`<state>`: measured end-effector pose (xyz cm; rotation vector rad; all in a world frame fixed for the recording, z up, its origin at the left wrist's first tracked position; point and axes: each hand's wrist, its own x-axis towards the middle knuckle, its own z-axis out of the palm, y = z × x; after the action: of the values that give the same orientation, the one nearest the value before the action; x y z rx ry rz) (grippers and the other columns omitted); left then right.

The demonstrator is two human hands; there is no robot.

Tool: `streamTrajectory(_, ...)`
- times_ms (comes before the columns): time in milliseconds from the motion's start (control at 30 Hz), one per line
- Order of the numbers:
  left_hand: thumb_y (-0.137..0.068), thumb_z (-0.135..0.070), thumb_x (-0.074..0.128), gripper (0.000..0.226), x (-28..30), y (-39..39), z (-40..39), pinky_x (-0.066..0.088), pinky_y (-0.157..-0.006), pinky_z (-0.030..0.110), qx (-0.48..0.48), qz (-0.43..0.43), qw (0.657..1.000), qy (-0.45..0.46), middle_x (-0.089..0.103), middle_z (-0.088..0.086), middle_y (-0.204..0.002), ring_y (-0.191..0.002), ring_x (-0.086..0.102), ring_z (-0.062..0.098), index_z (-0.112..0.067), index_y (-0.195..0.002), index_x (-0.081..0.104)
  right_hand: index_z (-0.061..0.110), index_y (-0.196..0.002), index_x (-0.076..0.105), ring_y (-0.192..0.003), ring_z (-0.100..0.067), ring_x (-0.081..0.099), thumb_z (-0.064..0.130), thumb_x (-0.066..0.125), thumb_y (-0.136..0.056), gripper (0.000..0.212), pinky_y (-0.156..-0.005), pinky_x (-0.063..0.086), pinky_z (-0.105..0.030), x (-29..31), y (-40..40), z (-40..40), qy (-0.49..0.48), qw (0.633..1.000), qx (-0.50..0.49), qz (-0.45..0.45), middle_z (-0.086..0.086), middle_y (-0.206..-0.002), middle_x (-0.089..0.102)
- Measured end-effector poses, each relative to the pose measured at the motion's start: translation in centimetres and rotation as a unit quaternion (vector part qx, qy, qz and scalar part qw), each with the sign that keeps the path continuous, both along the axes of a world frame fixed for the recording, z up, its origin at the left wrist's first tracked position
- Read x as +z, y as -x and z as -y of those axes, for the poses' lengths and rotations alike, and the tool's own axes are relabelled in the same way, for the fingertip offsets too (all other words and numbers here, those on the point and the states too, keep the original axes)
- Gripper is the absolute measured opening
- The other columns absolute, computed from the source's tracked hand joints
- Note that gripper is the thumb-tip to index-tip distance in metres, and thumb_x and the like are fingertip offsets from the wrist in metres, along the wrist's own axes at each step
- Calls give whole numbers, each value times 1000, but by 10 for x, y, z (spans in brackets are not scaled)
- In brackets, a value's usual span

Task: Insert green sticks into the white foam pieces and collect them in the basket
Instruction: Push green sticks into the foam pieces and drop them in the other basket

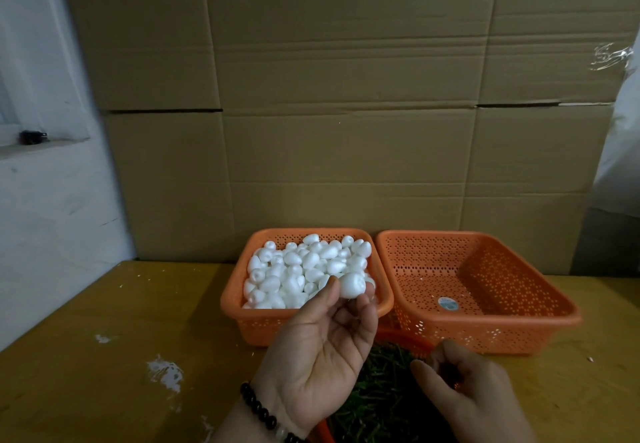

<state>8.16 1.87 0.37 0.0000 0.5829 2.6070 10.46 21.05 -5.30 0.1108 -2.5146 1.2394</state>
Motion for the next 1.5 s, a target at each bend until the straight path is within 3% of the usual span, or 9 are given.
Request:
streamTrajectory(167, -63, -7, 74, 38, 1, 0, 0, 59, -60, 32, -7, 16, 1000, -17, 67, 23, -99, -75, 67, 24, 13, -95, 71, 30, -62, 56, -46, -6, 49, 23, 78, -71, 25, -50, 41, -27, 0, 1, 0, -13, 1000, -1, -7, -4, -53, 57)
streamTrajectory(367, -72, -4, 64, 43, 5, -1, 0, 60, -59, 36, 5, 47, 998, -44, 65, 31, -104, -65, 69, 28, 8, -113, 61, 32, -65, 57, -47, -7, 51, 24, 78, -71, 23, -48, 39, -22, -2, 2, 0, -20, 1000, -3, -11, -2, -54, 58)
streamTrajectory(633, -77, -18, 65, 29, 3, -2, -1, 57, -51, 28, -11, 28, 999, -16, 67, 17, -88, -62, 64, 17, 7, -90, 75, 29, -66, 57, -48, -7, 52, 28, 77, -70, 21, -48, 39, -21, -4, 3, -1, -33, 999, 2, -9, 1, -54, 58)
streamTrajectory(800, -82, -28, 63, 30, 2, -1, -1, 54, -48, 25, -4, 29, 1000, 4, 62, 11, -75, -58, 56, 12, -1, -87, 77, 28, -66, 57, -48, -7, 52, 26, 78, -70, 22, -47, 38, -20, -4, 4, -1, -43, 999, 3, -13, 1, -53, 57)
streamTrajectory(1100, -71, -36, 67, 36, 1, -3, -4, 51, -42, 22, -2, 19, 1000, 23, 53, 5, -65, -49, 49, 9, -3, -79, 78, 27, -66, 57, -50, -8, 55, 29, 77, -70, 20, -48, 40, -20, -6, 5, -2, -47, 999, 4, -7, 1, -57, 61)
streamTrajectory(1500, -68, -28, 73, 38, 0, -5, -4, 54, -50, 27, -21, -2, 999, 45, 57, 11, -74, -59, 51, 14, 2, -92, 76, 26, -59, 56, -55, -6, 54, 35, 76, -69, 24, -52, 46, -27, 0, 2, 0, -101, 995, 5, -21, 9, -53, 57)
